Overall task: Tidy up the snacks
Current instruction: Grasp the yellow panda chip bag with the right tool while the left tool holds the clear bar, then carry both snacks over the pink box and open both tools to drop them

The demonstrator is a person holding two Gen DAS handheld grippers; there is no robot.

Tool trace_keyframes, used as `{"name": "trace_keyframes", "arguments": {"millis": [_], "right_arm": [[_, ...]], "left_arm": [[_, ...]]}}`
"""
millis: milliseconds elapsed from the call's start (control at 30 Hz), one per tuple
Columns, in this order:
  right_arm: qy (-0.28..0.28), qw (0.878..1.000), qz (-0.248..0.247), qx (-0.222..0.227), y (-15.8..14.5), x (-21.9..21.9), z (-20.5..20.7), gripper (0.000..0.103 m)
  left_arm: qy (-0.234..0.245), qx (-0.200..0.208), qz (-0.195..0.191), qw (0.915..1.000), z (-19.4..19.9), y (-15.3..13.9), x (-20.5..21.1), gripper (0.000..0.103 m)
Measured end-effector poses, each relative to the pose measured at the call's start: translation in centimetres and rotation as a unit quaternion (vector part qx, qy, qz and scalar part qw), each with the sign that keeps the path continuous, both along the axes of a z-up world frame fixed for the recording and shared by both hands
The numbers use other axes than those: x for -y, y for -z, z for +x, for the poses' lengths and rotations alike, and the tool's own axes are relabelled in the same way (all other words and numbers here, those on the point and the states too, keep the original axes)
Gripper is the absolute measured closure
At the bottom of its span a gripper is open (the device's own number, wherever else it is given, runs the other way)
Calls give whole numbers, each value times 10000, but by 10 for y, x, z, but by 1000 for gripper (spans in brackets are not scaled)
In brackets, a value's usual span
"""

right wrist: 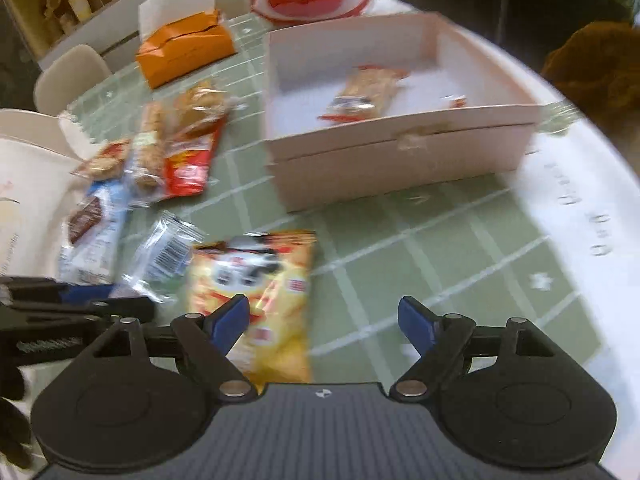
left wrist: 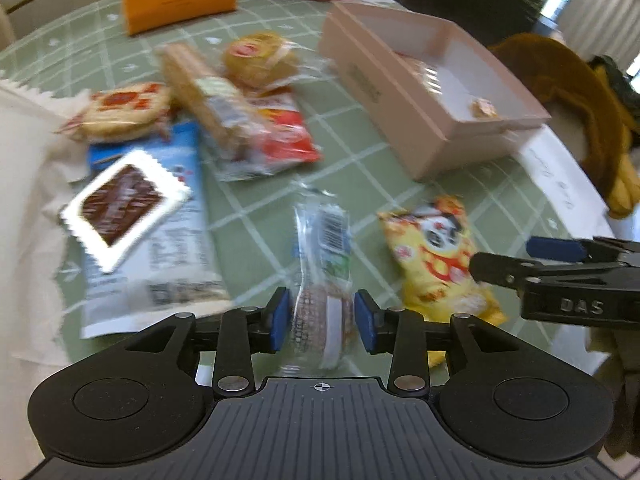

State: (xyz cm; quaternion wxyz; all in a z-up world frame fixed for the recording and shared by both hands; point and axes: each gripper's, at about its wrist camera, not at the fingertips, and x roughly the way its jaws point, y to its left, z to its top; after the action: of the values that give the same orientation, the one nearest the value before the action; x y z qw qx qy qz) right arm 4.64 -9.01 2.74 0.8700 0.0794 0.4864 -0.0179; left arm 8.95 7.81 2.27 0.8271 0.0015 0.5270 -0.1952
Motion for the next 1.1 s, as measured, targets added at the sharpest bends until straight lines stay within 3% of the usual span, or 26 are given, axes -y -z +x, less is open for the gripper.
{"name": "trace_keyframes", "arguments": {"millis": [67, 233, 433, 567, 833, 1100], "right_arm": [[106, 9999, -112, -28, 2, 9, -8, 21], [345, 9989, 324, -24, -2, 25, -24, 21], [64, 9989, 462, 67, -11, -9, -13, 21], [-59, 9975, 666, -224, 3, -36, 13, 19], [227, 9993, 123, -255, 6, -39, -5, 19], [451, 9987, 36, -223, 6, -25, -25, 19]], "left_arm": [[186, -12, -50, 9998, -5, 0, 6, 62], [175, 113, 97, 9997, -17, 1, 1, 59], [162, 138, 147, 9997, -26, 0, -16, 59], [268, 210, 205, 9992, -31, 0, -17, 59], [469, 349, 197, 9981, -36, 1, -17, 60], [593, 483, 158, 9969, -39, 2, -15, 59]]}}
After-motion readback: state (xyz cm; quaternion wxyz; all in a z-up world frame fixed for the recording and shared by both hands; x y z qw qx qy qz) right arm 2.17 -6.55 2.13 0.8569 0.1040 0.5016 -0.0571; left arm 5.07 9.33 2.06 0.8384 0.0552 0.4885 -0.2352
